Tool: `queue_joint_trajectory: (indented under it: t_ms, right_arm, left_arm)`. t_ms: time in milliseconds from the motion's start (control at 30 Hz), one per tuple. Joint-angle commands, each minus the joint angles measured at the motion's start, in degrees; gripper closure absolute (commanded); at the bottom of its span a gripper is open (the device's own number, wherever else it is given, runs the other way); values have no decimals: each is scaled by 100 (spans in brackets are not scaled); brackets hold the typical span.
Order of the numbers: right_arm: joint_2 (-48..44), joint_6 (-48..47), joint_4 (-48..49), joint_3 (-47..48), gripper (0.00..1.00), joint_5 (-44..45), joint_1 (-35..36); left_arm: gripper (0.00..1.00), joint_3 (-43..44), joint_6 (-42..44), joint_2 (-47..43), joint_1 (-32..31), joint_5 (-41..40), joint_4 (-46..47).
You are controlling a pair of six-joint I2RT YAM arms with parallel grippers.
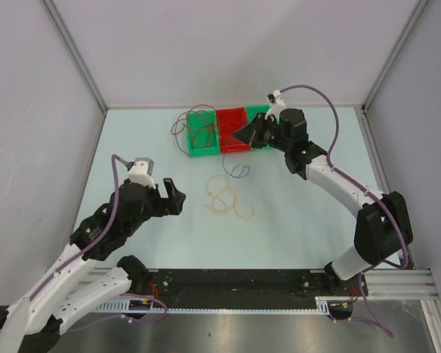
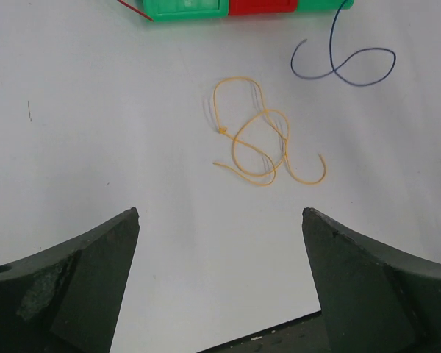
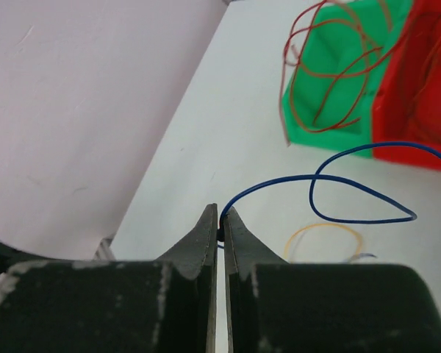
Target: Untangle the cables
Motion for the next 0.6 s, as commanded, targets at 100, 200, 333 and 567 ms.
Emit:
queue_joint_trajectory:
  t_ms: [100,200,333,567]
  right_arm:
    - [103,-1025,-501,1010,100,685,-559]
    - [427,-1236,-624,1440,100,809,-717]
    - [911,-1622,-905,2187,100,1098,-797]
    - [1711,-2062,-1407,3453,100,1503,-1016]
  left_arm:
    - [4,-158,234,-149,-20,-103,12]
    - [5,-140,251,-69,-20,-103,-5]
    - [5,-158,260,-69,-20,-94,38]
    - [6,-166,278,-43,67,-77,74]
